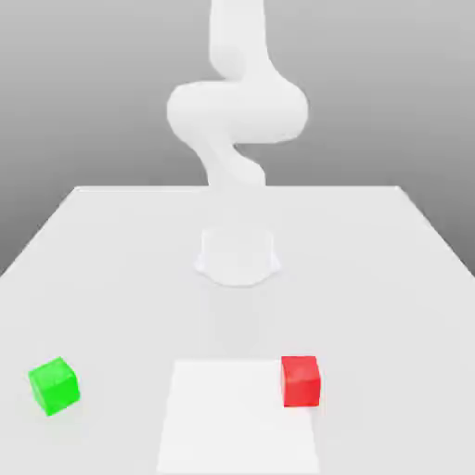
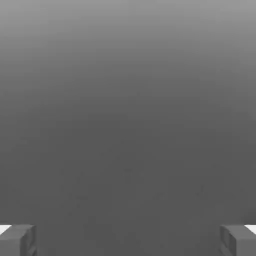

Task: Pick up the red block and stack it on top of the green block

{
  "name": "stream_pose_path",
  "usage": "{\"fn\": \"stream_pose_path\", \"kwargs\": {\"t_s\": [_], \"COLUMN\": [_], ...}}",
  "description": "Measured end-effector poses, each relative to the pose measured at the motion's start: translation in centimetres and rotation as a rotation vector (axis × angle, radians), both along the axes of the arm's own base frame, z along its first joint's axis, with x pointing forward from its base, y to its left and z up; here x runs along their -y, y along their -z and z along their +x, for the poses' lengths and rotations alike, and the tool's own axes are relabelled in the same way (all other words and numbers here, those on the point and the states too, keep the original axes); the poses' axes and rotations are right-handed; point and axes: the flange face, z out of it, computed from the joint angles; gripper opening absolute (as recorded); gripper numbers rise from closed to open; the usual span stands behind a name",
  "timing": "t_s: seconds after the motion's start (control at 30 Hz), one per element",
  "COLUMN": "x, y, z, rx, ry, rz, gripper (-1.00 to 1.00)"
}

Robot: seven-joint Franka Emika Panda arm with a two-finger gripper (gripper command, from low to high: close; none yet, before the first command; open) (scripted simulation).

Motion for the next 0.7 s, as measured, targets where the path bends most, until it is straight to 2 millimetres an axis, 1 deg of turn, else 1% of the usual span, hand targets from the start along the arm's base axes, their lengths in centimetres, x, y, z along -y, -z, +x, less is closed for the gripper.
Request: {"fn": "stream_pose_path", "kwargs": {"t_s": [0.07,0.13,0.2,0.3,0.37,0.43,0.5,0.57,0.6,0.63,0.7], "x": [-1.1,-2.1,-3.1,-4.3,-5.1,-5.8,-6.4,-7.0,-7.6,-7.7,-7.7], "y": [4.9,9.9,14.9,22.4,27.2,31.8,36.2,40.4,42.3,44.0,46.3], "z": [2.5,4.4,5.6,6.2,6.0,5.2,3.9,2.1,1.0,0.2,-0.3], "rx": [-0.078,-0.153,-0.228,-0.339,-0.412,-0.484,-0.556,-0.628,-0.664,-0.691,-0.71], "ry": [-0.002,-0.004,-0.007,-0.013,-0.016,-0.02,-0.024,-0.03,-0.038,-0.037,-0.036], "rz": [-0.005,-0.008,-0.011,-0.014,-0.015,-0.015,-0.014,-0.013,-0.014,-0.012,-0.009], "gripper": [0.0,0.0,0.0,0.0,0.0,0.0,0.0,0.0,0.0,0.0,0.0]}}
